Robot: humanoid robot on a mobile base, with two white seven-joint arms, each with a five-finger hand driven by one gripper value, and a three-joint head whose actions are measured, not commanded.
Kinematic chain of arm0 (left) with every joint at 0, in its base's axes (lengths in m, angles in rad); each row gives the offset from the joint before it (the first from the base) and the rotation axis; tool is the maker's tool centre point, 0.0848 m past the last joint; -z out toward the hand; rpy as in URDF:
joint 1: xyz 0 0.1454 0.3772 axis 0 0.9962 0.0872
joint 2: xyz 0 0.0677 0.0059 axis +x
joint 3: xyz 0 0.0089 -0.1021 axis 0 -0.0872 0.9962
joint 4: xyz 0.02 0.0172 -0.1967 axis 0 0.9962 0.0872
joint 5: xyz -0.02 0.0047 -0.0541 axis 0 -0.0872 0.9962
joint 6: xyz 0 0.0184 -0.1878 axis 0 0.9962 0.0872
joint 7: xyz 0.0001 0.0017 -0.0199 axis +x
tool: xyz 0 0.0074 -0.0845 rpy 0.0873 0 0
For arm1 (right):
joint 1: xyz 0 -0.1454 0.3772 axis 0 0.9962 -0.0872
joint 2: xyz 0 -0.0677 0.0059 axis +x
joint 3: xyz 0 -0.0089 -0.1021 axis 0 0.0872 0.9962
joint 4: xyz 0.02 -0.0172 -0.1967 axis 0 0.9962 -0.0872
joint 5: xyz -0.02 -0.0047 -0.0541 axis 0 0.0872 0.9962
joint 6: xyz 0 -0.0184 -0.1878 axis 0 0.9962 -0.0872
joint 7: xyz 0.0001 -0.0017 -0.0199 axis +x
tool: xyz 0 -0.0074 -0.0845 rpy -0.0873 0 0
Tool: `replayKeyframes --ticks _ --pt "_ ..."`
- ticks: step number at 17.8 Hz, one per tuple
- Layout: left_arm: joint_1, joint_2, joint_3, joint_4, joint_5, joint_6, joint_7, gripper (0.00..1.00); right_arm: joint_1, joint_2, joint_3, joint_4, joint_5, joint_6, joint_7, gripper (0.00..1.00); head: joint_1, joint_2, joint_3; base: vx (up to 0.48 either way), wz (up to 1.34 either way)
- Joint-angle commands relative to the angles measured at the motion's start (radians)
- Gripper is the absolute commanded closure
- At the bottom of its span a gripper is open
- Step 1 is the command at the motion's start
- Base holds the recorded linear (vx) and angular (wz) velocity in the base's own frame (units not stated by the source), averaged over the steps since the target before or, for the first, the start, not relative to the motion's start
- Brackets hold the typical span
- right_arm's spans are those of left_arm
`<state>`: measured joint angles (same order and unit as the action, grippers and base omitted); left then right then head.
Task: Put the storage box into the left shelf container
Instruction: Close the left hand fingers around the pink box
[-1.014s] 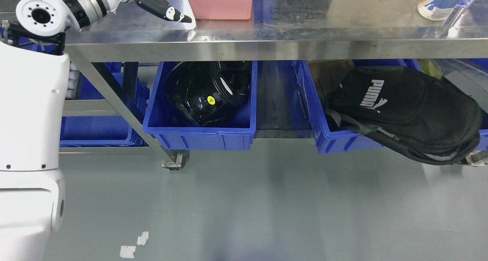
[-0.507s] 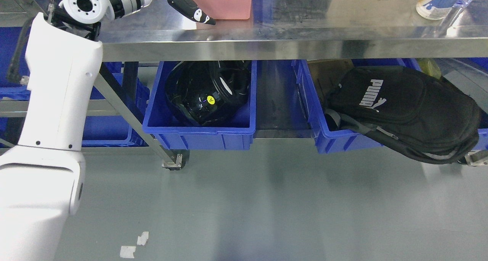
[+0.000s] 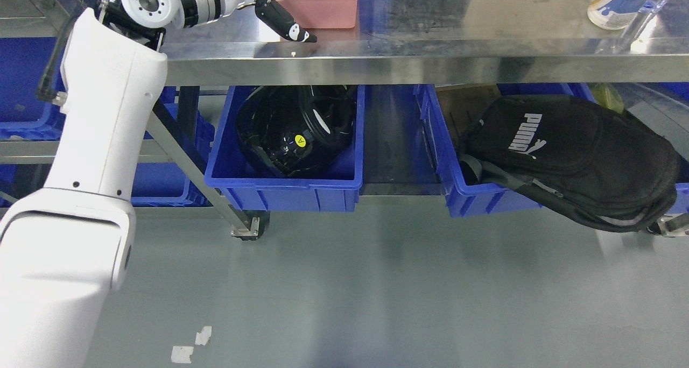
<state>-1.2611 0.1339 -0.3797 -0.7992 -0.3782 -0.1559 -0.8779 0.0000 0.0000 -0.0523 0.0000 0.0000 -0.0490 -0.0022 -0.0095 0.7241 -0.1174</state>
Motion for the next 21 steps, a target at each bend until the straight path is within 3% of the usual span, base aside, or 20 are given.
replayKeyframes --ticks 1,3,4,9,11,17,21 --pt "0.012 -0.028 0.082 0.107 -0.001 -0.048 -0.029 0.7 -0.003 -0.017 0.0 -0.017 -0.021 0.0 0.001 0.0 0.0 0.0 0.0 0.0 0.0" --pt "0.025 -0.033 0.177 0.152 -0.001 -0.137 -0.035 0.94 -0.003 -0.017 0.0 -0.017 -0.021 0.0 -0.001 0.0 0.0 0.0 0.0 -0.012 0.05" --pt "0.028 -0.036 0.223 0.163 -0.001 -0.178 -0.035 0.99 -0.003 -0.017 0.0 -0.017 -0.021 0.0 0.001 0.0 0.0 0.0 0.0 -0.029 0.09" --pt "0.034 -0.116 0.532 0.149 0.024 -0.212 -0.023 1.0 -0.003 -0.017 0.0 -0.017 -0.021 0.0 -0.001 0.0 0.0 0.0 0.0 -0.003 0.01" --pt "0.031 -0.116 0.605 0.14 0.074 -0.253 -0.026 1.0 -0.005 -0.017 0.0 -0.017 -0.021 -0.002 -0.001 0.0 0.0 0.0 0.0 0.004 0.01" --pt "0.04 -0.116 0.617 0.082 0.39 -0.268 -0.021 1.0 -0.005 -0.017 0.0 -0.017 -0.021 0.0 -0.001 0.0 0.0 0.0 0.0 0.0 -0.02" --pt "0.113 -0.116 0.617 -0.075 0.62 -0.264 -0.016 1.0 -0.005 -0.017 0.0 -0.017 -0.021 0.0 -0.001 0.0 0.0 0.0 0.0 0.0 0.0"
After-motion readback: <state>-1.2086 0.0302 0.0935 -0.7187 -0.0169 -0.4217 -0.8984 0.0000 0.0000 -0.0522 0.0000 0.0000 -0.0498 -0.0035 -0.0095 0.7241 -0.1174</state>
